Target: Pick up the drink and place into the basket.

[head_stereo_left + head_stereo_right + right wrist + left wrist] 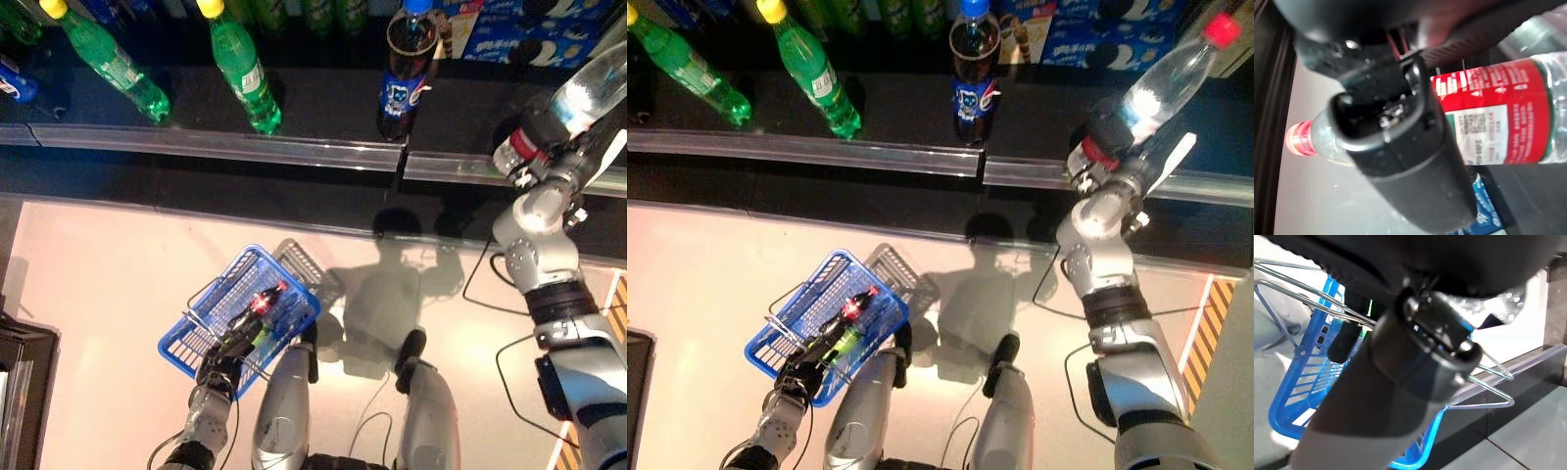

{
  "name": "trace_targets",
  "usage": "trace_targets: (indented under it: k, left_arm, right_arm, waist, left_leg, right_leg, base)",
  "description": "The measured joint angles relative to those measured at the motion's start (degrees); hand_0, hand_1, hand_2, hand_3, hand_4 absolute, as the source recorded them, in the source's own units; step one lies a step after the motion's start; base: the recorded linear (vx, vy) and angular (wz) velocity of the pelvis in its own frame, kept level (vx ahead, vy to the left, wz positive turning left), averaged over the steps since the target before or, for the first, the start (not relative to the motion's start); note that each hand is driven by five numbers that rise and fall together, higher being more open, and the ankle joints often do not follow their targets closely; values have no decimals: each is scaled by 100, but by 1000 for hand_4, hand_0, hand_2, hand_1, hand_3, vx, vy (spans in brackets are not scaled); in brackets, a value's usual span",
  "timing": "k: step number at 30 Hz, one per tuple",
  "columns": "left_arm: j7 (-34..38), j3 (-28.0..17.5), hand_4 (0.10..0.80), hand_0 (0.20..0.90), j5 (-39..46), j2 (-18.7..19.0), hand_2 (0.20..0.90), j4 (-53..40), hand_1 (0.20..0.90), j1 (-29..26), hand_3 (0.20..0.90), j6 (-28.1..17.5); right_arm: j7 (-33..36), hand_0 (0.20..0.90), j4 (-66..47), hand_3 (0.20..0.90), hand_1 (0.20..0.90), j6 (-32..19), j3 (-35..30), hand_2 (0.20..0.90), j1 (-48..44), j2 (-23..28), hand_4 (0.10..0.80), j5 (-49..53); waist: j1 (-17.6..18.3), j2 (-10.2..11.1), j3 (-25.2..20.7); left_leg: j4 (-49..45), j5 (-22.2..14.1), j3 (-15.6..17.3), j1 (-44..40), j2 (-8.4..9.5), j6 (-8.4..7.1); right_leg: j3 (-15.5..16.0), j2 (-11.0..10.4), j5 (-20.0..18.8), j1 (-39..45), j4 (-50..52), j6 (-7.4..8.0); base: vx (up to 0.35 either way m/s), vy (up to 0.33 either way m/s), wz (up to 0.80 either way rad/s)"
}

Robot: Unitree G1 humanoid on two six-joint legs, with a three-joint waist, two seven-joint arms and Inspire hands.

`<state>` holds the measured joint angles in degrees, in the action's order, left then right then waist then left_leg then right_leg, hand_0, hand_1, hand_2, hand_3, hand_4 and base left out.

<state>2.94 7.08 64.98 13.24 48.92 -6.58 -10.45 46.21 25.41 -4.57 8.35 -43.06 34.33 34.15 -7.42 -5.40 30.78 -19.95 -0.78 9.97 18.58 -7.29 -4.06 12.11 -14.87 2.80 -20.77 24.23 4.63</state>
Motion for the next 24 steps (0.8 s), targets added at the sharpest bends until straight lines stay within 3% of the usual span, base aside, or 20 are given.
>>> trace_targets:
  k: [3, 12, 19, 24]
  left_arm:
    - [-16, -143, 100, 300, -29, -10, 300, -286, 300, 217, 200, -2]
    - [33, -357, 100, 300, -52, -126, 300, -1221, 300, 915, 200, -49]
    - [157, -415, 100, 300, -51, -154, 300, -1891, 300, 1187, 200, 133]
    - [173, -329, 100, 300, -90, -170, 300, -2465, 300, 1221, 200, 298]
  right_arm:
    - [-204, 300, -1045, 200, 300, 173, -72, 300, 894, -47, 100, -150]
    - [-1276, 300, -2677, 200, 300, 189, -186, 300, 2441, -267, 100, -714]
    - [-2386, 300, -3597, 200, 300, 192, -139, 300, 2994, -388, 100, -695]
    - [-2905, 300, -4191, 200, 300, 206, 55, 300, 3017, -388, 100, -379]
  waist:
    - [114, 28, 17]
    - [366, 39, 14]
    - [360, 76, -10]
    - [197, 129, -40]
  left_leg:
    - [-44, -61, -5, -213, 1, 3]
    - [117, -151, 20, -880, -91, -72]
    - [657, -2, 36, -1527, -144, -234]
    - [813, 9, 27, -1693, -127, -242]
  right_leg:
    - [-2, -41, 129, 158, 164, -2]
    - [6, 39, 316, 731, 199, 1]
    - [114, 178, 337, 1330, -215, 3]
    - [202, 190, 312, 1586, -404, 83]
  base:
    - [82, 37, 6]
    - [118, 11, -3]
    - [121, -1, 0]
    - [44, 14, 8]
